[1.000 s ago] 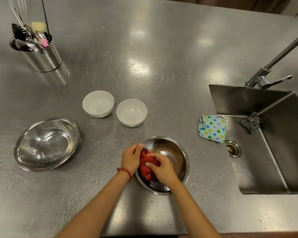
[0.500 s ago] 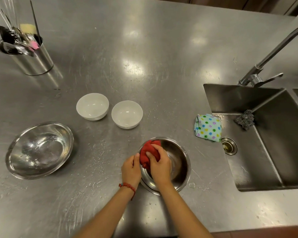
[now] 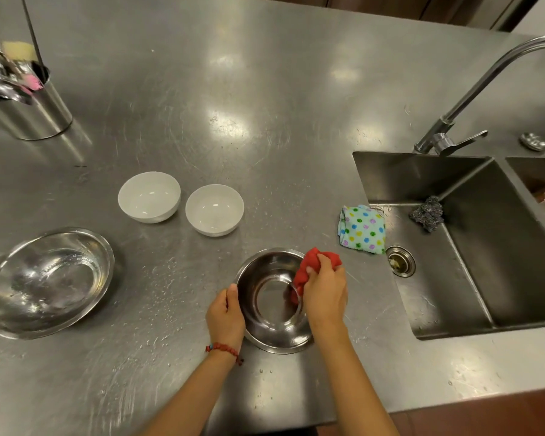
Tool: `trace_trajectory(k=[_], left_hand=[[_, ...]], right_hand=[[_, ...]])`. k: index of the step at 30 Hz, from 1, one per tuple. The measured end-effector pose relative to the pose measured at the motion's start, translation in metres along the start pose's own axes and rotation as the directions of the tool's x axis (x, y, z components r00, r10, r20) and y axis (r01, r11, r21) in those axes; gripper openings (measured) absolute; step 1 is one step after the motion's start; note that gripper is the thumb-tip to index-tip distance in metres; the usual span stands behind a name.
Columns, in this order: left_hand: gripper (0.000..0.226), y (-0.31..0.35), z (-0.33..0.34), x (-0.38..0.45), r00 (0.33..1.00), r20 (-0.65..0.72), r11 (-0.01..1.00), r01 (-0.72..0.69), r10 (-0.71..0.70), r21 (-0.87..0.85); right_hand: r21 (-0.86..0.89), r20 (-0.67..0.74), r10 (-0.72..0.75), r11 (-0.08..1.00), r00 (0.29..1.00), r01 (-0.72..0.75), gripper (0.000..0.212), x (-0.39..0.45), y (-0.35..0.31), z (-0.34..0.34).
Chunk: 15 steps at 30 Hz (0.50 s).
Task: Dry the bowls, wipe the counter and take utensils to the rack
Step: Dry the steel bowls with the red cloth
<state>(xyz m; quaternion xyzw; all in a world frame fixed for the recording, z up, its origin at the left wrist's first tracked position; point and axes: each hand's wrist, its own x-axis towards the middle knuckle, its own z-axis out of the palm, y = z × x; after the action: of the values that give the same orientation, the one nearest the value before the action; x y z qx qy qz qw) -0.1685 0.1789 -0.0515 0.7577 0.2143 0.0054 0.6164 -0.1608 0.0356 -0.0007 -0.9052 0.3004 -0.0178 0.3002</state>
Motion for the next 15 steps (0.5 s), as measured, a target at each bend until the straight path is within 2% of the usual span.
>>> trace_trajectory(k=[4, 10, 15], left_hand=[[0.042, -0.001, 0.001, -0.005, 1.000, -0.027, 1.000, -0.002, 0.002, 0.007], [0.045, 0.000, 0.006, -0.010, 0.997, -0.068, 1.000, 0.030, -0.030, 0.002], [0.046, 0.001, 0.010, -0.019, 0.992, -0.120, 0.999, 0.050, -0.051, -0.007]], right_hand=[[0.036, 0.051, 0.068, 0.997, 0.996, -0.070, 0.038, -0.006, 0.016, -0.022], [0.110, 0.154, -0.032, 0.994, 0.988, 0.015, 0.036, -0.039, 0.045, -0.036], [0.120, 0.218, -0.096, 0.990, 0.971, 0.071, 0.034, -0.069, 0.035, -0.021]])
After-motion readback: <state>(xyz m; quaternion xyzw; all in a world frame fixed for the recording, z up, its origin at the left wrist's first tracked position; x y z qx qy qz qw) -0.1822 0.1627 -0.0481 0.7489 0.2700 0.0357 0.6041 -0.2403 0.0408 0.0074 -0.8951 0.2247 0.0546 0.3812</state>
